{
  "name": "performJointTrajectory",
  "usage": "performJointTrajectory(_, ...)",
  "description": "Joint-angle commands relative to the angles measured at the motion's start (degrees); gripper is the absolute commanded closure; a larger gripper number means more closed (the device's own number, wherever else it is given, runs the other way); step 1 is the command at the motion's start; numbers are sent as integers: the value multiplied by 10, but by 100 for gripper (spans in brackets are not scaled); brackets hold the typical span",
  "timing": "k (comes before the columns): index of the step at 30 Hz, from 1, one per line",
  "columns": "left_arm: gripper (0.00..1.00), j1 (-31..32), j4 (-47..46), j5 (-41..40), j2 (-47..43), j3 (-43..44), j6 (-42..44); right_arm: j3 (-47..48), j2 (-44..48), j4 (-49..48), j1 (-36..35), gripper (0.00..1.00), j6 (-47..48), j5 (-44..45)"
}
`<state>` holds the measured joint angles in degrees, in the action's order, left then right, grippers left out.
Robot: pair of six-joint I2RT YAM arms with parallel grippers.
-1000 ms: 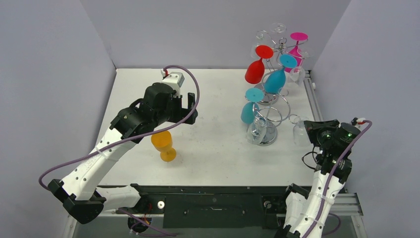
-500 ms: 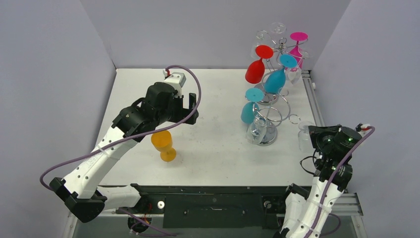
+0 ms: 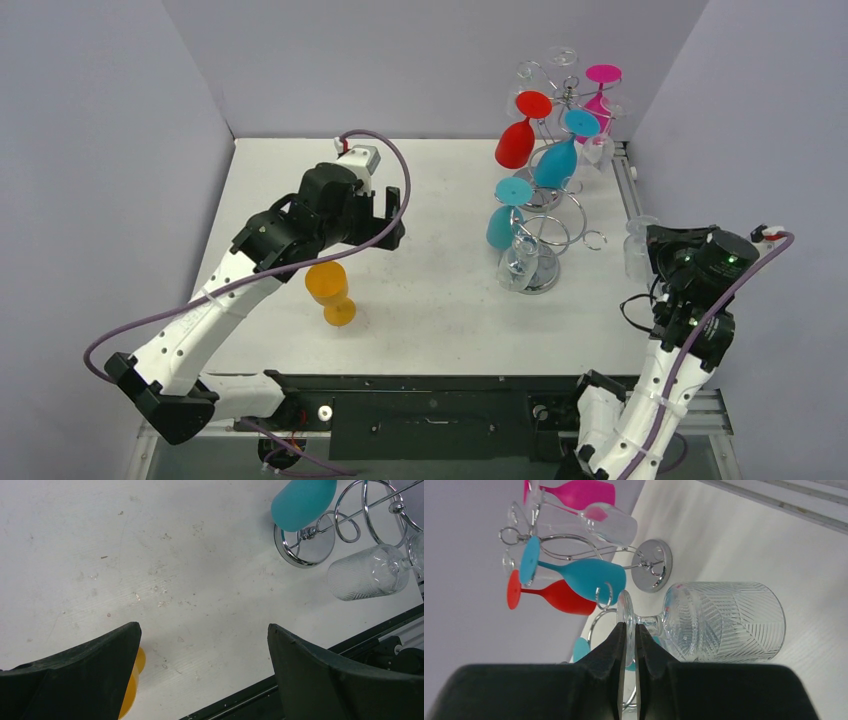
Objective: Take the wine glass off the wine glass rack
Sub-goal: Pick up the wine glass from the wine rack, then place the wine glass at the center of the board.
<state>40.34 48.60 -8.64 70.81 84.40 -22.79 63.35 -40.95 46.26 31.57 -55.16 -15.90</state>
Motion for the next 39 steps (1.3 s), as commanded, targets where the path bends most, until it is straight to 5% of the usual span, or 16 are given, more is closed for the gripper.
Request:
performJointTrajectory(1, 4, -4, -13, 16, 16, 46, -1, 71, -34, -103, 5, 100, -34, -14)
performJointTrajectory(12, 4, -10, -9, 56, 75, 157, -29, 192, -120, -174, -23, 100, -106, -55)
performJointTrajectory(24, 4, -25, -43, 129, 149, 267, -78, 325, -211, -243, -177, 100, -190, -9)
performJointTrajectory(28, 4, -54, -124, 218, 152, 236, -142, 349, -231, -257, -283, 100, -211, 43)
performJointTrajectory(39, 4, -130, -583, 381, 114, 17, -387, 303, -265, -391, -489, 100, -288, 145)
